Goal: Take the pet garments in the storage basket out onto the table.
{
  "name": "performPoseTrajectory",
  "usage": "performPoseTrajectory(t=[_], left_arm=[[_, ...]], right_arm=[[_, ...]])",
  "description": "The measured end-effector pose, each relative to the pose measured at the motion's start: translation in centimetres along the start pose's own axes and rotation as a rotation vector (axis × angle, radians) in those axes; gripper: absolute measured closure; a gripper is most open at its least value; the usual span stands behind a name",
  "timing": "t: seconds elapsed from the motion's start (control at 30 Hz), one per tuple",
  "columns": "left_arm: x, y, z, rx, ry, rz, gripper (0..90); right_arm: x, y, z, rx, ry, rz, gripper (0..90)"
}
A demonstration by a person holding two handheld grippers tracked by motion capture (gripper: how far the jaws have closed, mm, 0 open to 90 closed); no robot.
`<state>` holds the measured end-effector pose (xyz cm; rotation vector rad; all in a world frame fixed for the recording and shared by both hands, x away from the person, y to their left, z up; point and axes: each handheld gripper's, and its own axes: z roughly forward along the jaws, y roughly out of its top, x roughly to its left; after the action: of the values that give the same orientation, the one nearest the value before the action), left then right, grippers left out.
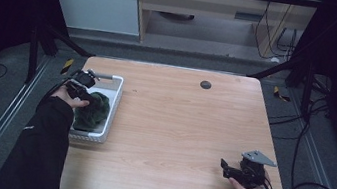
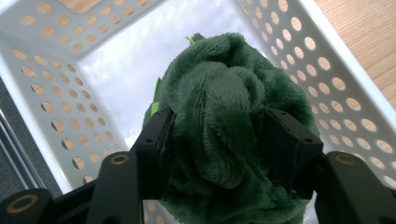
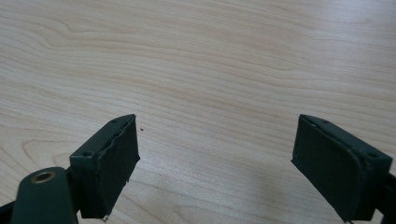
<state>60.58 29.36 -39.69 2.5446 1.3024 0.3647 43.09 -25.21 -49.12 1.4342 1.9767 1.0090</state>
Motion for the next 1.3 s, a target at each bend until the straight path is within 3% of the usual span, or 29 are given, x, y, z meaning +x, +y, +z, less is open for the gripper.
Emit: performPoseTrajectory(t=[0.27,0.5,0.8,1.2,1.3], left_arm=[[0.0,0.0,0.3,0.029,0.009,0.005,55.3],[0.5,-0.8,0.5,0.013,-0.031,-0.02,66.3],[0.5,-0.9,0.2,0.01,-0.044,-0.034,73.5],[0.8,-1.4,-1.8,-0.041,-0.052,-0.043,74.9],[1.0,-1.4,-3.1,-0.068,-0.053,-0.041,74.9]], right_arm=[[0.0,0.0,0.0,0.001,0.002,0.0,14.4],[0.0,0.0,0.0,0.003,0.0,0.002,14.4],[0.1,0.0,0.1,0.006,0.003,-0.001,14.3],[0.1,0.0,0.0,0.005,0.001,0.001,14.2],[0.1,0.0,0.0,0.007,0.002,0.002,14.2]])
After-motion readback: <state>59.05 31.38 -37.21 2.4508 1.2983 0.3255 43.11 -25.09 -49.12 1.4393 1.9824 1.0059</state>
